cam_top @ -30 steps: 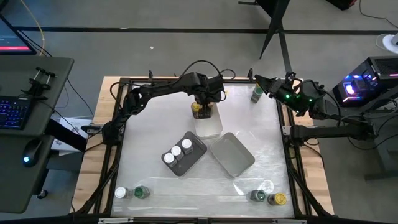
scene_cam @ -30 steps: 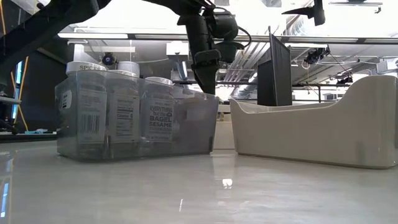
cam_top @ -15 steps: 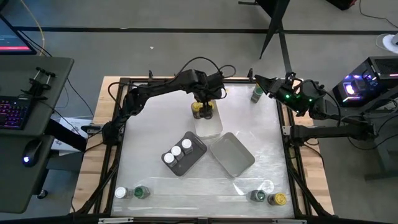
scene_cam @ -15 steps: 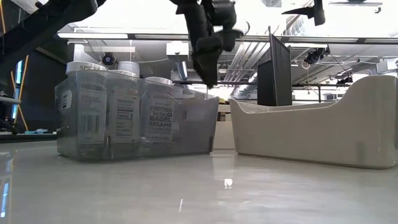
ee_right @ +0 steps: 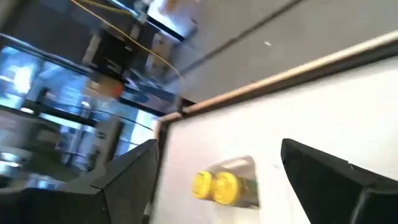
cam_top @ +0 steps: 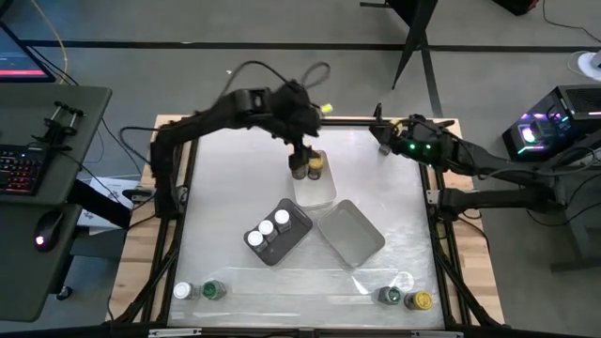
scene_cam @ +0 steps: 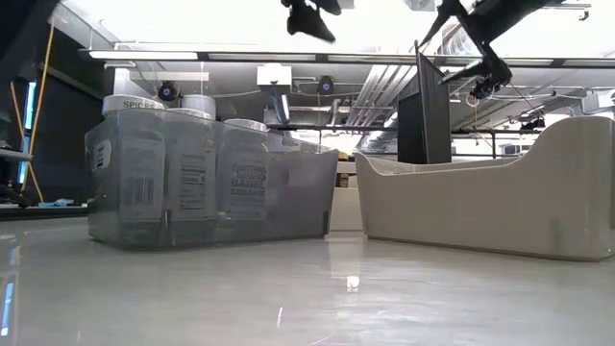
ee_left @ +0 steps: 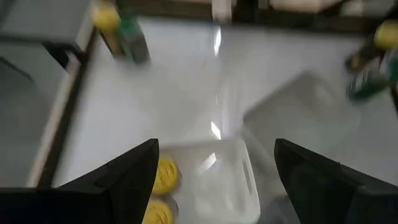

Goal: Sort spices by type
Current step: Put the yellow seasoning bottle into the white bin

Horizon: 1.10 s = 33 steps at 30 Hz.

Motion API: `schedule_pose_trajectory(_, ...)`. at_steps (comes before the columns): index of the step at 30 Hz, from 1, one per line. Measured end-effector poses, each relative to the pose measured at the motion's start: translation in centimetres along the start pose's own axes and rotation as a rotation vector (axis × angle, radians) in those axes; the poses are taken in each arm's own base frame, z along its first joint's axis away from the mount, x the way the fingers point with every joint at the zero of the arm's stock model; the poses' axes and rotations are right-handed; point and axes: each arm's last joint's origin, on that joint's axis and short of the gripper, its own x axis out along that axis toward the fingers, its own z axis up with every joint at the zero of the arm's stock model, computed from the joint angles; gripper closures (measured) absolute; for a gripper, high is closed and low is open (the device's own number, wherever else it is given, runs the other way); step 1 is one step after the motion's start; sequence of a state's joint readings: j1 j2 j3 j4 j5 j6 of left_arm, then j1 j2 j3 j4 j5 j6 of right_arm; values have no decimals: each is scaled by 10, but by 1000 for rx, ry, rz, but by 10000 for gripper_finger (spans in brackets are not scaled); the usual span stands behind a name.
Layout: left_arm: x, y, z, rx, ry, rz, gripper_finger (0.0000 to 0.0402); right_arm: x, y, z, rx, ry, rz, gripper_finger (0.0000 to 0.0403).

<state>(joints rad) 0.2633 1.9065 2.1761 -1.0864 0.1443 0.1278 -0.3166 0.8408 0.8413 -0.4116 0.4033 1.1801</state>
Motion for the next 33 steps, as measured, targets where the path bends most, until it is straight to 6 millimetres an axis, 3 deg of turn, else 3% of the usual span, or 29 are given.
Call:
schedule_pose_trajectory(3,-17,5,-7,-17,-89,25,96,4,-3,4,-12,12,-10,68)
schedule_pose_trajectory(7,-22,16,-32,-67,-158,60,96,6,-7,12,3,-13,-36,68)
schedule_pose_trajectory(13,-17,30,-94,-262,-257,37,96,18,-14,18,33,-5,-97,68)
schedule_pose_trajectory(19,-22,23,-143,-430,-381,-16,96,56,-19,27,37,11,-225,68)
schedule_pose_trajectory(22,-34,20,-153,-473,-435,-8,96,77,-15,46,-11,-3,-332,68)
schedule_pose_trajectory(27,-59,18,-153,-467,-526,3,96,109,-27,79,-85,13,-718,68)
schedule_pose_trajectory(33,-79,17,-150,-430,-637,16,96,142,-42,96,-124,85,-956,68)
